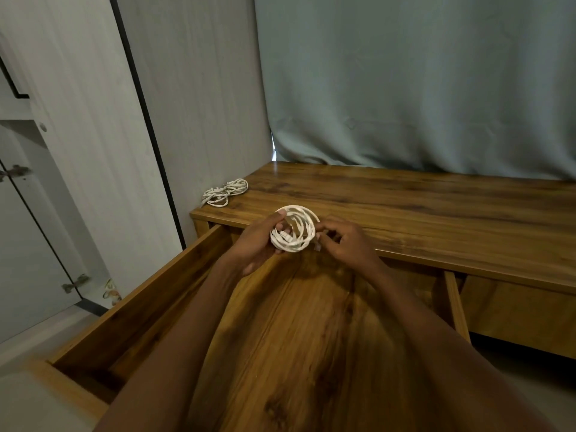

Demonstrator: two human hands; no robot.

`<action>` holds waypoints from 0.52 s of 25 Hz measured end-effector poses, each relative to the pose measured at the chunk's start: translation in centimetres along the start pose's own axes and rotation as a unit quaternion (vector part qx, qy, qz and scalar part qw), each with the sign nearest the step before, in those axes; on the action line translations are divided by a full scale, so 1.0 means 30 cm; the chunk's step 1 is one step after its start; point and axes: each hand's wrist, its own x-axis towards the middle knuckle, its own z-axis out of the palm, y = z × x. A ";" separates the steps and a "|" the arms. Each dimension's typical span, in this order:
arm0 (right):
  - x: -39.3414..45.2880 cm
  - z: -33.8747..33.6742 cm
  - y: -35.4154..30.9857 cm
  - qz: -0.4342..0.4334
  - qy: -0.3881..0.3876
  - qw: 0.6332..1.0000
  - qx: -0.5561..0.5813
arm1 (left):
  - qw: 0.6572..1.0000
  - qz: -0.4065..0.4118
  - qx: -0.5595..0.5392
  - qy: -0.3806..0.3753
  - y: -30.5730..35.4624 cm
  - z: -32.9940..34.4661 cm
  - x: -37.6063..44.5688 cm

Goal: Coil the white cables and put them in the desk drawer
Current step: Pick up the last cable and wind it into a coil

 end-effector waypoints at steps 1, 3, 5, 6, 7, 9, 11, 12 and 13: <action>0.001 0.006 -0.001 0.049 0.002 0.997 0.054 | 0.998 0.005 0.055 -0.019 0.000 -0.012 -0.005; 0.003 0.008 -0.011 0.129 0.008 0.983 0.133 | 0.992 -0.005 0.118 -0.050 -0.004 -0.024 -0.010; 0.006 0.002 -0.018 0.166 0.010 0.971 0.174 | 0.986 -0.018 0.154 -0.070 -0.011 -0.023 -0.013; 0.008 -0.002 -0.022 0.171 0.010 0.970 0.173 | 0.983 -0.019 0.168 -0.077 -0.015 -0.022 -0.013; 0.013 -0.005 -0.026 0.173 0.002 0.969 0.174 | 0.980 -0.016 0.181 -0.082 -0.018 -0.020 -0.012; 0.014 -0.007 -0.039 0.201 -0.035 0.954 0.222 | 0.976 -0.010 0.201 -0.086 -0.021 -0.023 -0.008; 0.005 -0.009 -0.065 0.221 -0.095 0.929 0.279 | 0.973 -0.005 0.212 -0.088 -0.019 -0.022 -0.010; 0.003 -0.011 -0.073 0.215 -0.126 0.927 0.280 | 0.972 -0.002 0.215 -0.091 -0.018 -0.020 -0.013; 0.002 -0.010 -0.074 0.209 -0.151 0.927 0.271 | 0.971 -0.001 0.217 -0.096 -0.018 -0.018 -0.017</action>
